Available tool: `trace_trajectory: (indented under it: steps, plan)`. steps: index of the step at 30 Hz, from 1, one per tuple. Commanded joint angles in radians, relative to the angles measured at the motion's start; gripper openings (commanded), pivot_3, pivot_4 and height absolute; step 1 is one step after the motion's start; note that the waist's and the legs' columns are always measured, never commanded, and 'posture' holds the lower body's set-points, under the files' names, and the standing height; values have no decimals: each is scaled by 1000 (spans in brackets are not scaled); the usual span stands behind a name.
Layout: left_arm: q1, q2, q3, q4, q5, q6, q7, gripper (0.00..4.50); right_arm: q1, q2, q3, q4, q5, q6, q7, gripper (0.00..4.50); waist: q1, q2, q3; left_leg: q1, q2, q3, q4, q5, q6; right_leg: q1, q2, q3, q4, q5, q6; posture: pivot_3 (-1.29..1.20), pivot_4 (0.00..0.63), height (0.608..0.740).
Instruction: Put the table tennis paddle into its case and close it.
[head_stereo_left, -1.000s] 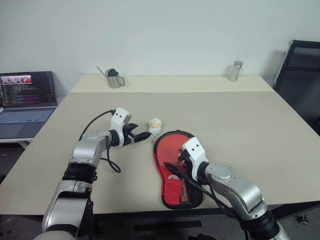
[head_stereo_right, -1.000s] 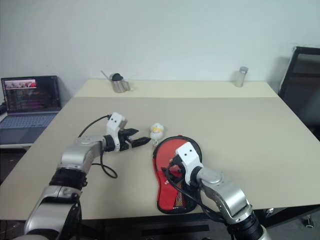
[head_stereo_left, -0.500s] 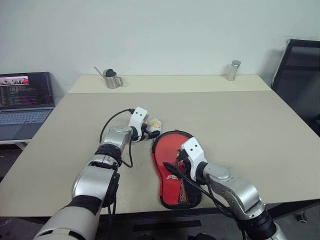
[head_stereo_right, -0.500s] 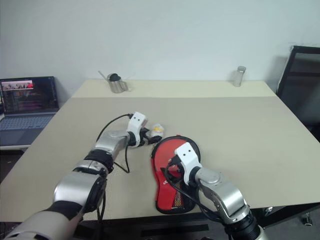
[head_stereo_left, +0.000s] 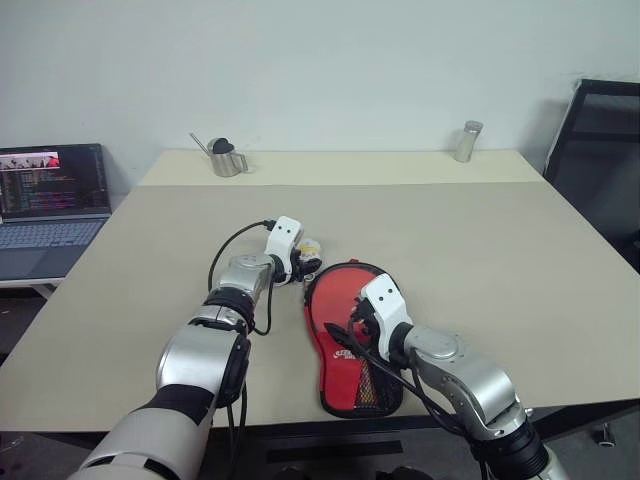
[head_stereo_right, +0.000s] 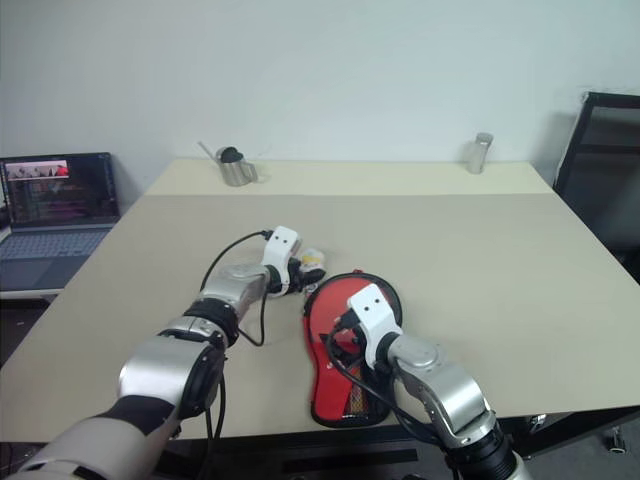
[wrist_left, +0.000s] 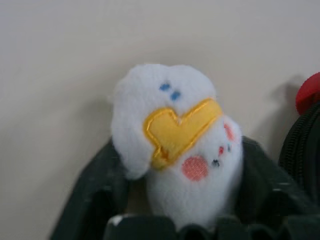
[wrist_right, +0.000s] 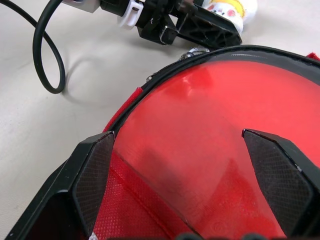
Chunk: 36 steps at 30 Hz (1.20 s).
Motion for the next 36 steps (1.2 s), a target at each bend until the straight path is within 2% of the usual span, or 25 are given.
trace_trajectory:
  steps: [1,3,5,13,22,36]
  plan:
    - [-10,-3,16,-8,8,-16,-4,1347,-10,7,-11,-12,1,-1,6,4500,0,0,0,0,0,0,0,0,0,0,0,0,0,0,0,0,150,740]
    - [-5,-2,22,-10,8,-17,-2,691,-16,-2,-5,-7,-7,-12,14,4500,0,0,0,0,0,0,0,0,0,0,0,0,0,0,0,0,150,740]
    - [4,2,30,-14,5,-22,0,299,-32,-20,1,27,-30,-50,23,4500,0,0,0,0,0,0,0,0,0,0,0,0,1,0,0,0,150,740]
    - [38,33,54,-60,-3,-49,-18,274,-57,-67,43,171,-110,-104,68,4500,-4,0,0,2,0,0,1,0,0,1,0,1,3,0,0,0,150,740]
    - [-4,58,-2,-99,55,-111,-89,273,-37,-64,73,173,-130,-56,95,4500,-2,-2,-1,4,0,0,1,0,0,2,0,1,4,0,0,0,150,740]
    - [-118,-23,-80,25,201,-292,20,273,7,-9,68,144,-138,19,35,4500,-2,-5,-5,5,0,0,1,0,0,3,0,1,4,0,0,0,150,740]
